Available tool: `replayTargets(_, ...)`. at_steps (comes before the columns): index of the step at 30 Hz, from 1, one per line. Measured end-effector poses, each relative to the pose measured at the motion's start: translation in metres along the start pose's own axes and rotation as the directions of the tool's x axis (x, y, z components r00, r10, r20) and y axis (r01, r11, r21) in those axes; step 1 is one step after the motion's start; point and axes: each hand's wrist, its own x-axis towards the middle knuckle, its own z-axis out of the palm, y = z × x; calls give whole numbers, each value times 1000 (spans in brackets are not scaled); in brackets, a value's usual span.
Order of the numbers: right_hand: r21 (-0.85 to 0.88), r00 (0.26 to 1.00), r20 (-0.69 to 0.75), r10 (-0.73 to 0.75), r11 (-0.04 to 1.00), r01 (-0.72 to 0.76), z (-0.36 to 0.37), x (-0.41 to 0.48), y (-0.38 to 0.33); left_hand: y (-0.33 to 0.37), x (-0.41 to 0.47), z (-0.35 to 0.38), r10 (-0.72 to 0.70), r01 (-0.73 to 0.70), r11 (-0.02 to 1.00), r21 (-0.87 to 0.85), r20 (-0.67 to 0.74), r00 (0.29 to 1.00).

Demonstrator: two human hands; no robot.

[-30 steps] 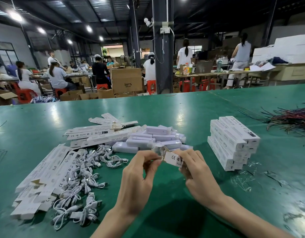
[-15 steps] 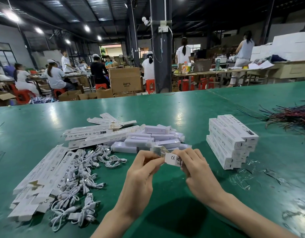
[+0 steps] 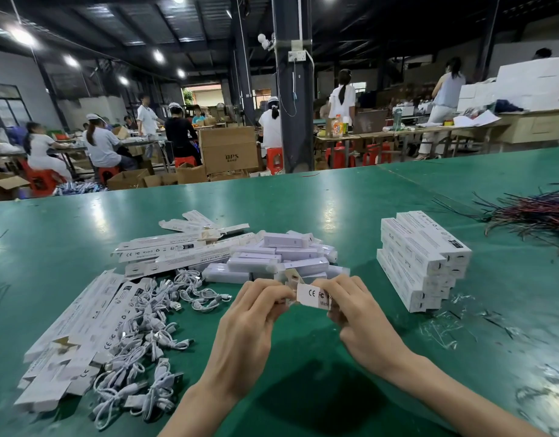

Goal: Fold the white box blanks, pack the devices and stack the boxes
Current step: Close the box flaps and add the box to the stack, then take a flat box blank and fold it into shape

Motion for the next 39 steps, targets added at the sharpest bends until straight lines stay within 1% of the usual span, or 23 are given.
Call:
replayTargets(3, 10, 1000, 1, 3, 1000, -3, 1, 0, 0, -1, 0, 0, -9, 9, 999, 31, 0, 1000)
replayTargets(7, 21, 1000, 21, 4, 1000, -5, 2, 1, 0, -4, -1, 0, -17, 17, 999, 30, -4, 1000)
replayTargets(11, 31, 997, 80, -9, 999, 6, -1, 3, 1, -10, 0, -3, 58, -55, 993, 108, -26, 998)
replayTargets(15, 66, 988, 154, -22, 998, 12, -3, 4, 3, -17, -2, -3, 116, -112, 972, 208, -9, 993)
replayTargets(18, 113, 980, 196, -27, 994, 5, -5, 6, 5, -20, -3, -3, 136, -128, 966, 223, -19, 991)
replayTargets(20, 116, 977, 210, -33, 993, 8, -7, 7, 6, -20, -3, -2, 129, -121, 976, 179, -37, 991)
replayTargets(22, 93, 977, 212, -31, 996, 12, -8, 8, 9, -19, -2, -2, 55, -51, 995, 85, -48, 997)
replayTargets(24, 64, 976, 217, -29, 998, 16, -8, 8, 9, -17, 0, -1, -64, 64, 998, -8, -25, 998)
replayTargets(27, -5, 973, 229, -23, 1000, 25, -8, 6, 9, -12, 0, 1, -276, 275, 947, -168, 18, 961)
replayTargets(29, -38, 974, 227, -7, 999, 16, -8, 5, 9, -9, -1, 2, -362, 358, 907, -222, 22, 932)
replayTargets(32, -34, 977, 213, -4, 999, 11, -8, 5, 8, -2, -1, 5, -394, 383, 894, -235, -2, 919)
replayTargets(37, 49, 978, 208, -28, 999, 18, -6, 7, 8, 1, -2, 8, -461, 426, 851, -307, -49, 886)
replayTargets(39, 64, 975, 218, -47, 997, 34, -5, 6, 7, -3, -3, 7, -452, 413, 863, -291, -80, 888)
